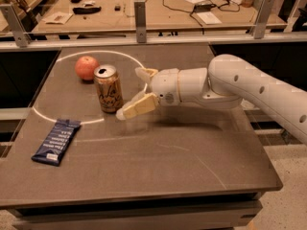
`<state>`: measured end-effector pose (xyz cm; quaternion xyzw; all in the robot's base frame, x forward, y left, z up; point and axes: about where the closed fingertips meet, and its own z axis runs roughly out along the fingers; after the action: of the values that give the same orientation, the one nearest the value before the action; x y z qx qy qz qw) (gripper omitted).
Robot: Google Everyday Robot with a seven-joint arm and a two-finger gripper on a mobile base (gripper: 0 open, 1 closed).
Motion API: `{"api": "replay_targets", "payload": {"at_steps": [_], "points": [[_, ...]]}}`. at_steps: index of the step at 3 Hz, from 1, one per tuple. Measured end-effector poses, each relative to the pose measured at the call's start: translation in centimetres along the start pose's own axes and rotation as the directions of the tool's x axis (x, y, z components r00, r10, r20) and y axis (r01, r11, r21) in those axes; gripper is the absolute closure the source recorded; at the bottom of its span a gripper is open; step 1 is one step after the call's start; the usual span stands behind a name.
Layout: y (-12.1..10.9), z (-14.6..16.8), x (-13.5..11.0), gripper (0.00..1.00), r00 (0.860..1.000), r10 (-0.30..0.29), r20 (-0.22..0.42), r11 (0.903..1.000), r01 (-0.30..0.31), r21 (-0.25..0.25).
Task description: Knock orange can over
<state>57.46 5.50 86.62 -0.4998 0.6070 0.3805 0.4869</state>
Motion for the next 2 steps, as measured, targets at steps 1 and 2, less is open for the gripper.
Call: {"api": "replay_targets", "payload": {"at_steps": [1,2], "points": [[-0.1,1.1,-1.0,0.00,1.000,0.017,0.025,0.9999,-0.017,0.001],[0.0,2.3,-1.9,0.00,0.999,0.022,0.046,0.9998,-0.022,-0.003]]}}
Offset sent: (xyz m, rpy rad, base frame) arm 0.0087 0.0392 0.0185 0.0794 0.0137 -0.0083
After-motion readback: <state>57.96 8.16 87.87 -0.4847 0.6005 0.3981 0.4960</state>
